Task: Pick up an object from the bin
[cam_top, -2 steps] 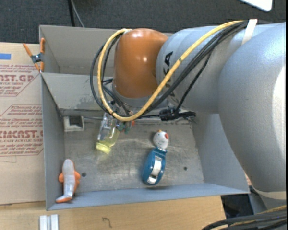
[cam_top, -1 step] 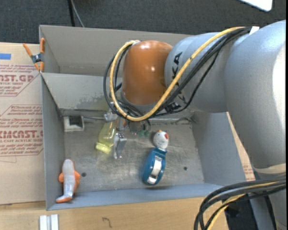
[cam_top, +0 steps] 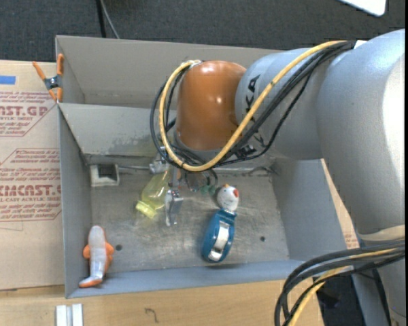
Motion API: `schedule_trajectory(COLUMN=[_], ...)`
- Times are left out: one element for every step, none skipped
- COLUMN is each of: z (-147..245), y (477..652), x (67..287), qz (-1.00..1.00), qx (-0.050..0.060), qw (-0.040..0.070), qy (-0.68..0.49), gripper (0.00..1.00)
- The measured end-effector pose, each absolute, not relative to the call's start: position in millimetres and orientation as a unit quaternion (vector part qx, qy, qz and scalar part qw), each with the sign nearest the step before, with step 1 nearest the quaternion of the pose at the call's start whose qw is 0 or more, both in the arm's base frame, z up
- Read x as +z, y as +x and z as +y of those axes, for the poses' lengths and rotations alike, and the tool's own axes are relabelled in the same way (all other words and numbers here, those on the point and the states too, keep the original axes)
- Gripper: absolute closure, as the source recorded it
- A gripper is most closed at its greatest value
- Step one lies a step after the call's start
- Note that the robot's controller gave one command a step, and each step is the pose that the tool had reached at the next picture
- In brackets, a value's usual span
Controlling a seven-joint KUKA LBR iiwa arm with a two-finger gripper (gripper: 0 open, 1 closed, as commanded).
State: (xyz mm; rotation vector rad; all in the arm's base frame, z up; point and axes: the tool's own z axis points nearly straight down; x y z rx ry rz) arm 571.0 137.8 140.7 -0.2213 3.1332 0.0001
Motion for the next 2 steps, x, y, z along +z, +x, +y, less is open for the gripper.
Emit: schedule_trajectory(z=[154.7, 154.7], y=[572.6, 572.7], x=[72.2, 72.3], qz=[0.997, 0.997], qx=[0.002, 0.002], qw=[0.004, 0.004], qy=[-0.073, -0.073], gripper=[1.0, 1.0])
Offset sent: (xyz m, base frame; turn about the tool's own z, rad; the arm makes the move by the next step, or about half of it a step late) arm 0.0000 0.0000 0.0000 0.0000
